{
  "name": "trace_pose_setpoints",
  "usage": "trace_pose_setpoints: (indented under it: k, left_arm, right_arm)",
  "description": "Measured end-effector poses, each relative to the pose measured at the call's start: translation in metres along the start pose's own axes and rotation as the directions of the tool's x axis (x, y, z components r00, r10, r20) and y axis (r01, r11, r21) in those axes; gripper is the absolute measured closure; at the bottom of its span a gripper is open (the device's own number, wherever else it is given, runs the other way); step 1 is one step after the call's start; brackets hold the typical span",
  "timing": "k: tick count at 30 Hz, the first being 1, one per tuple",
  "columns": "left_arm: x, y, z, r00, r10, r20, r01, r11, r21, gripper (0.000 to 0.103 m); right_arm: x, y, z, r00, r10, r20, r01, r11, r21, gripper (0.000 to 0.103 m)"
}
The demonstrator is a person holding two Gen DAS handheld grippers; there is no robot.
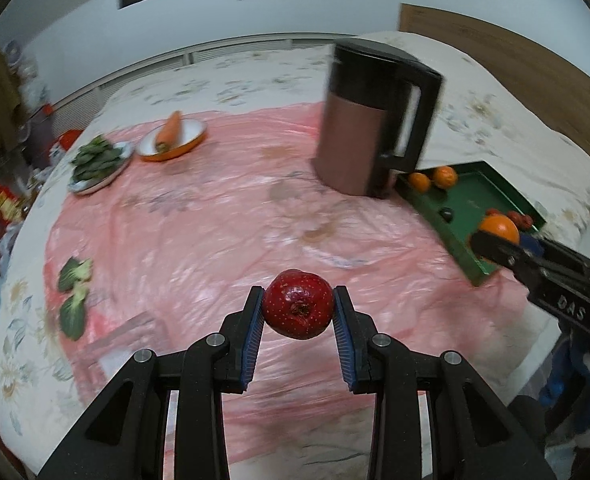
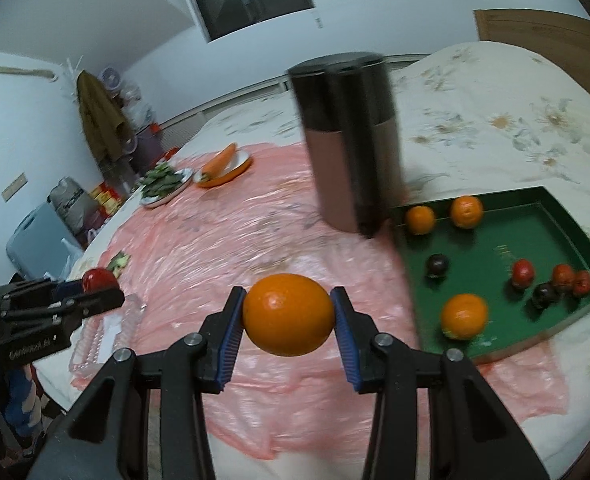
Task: Organize fruits
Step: 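Lift the apple and orange and carry them toward the green box, then lower the apple and orange into the green box and open both grippers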
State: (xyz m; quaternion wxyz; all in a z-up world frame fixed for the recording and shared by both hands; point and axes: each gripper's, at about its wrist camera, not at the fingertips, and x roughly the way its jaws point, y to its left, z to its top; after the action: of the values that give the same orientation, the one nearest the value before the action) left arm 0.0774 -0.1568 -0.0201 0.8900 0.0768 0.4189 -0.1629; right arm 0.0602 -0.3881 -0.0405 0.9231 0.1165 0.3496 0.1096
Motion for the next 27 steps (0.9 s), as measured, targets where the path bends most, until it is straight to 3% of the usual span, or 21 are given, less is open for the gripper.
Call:
trace_pose_setpoints:
  k: [16,27]
  left_arm:
    - [0.027,-0.113,0.037,0.985,-0.167,-0.033,0.17,0.972,0.165,0.074]
    - [0.077,-0.181,0.065,0.975,-0.201,-0.095,0.218,0.948,0.231,0.074]
  right_arm:
    - [-0.024,-0.1,0.021,0.99,-0.128,0.063,0.121,0.986,0.114,0.053]
    - [-0.025,-0.185,0.031,0.964,-0.26,0.062,0.244,0.951,0.188,0.053]
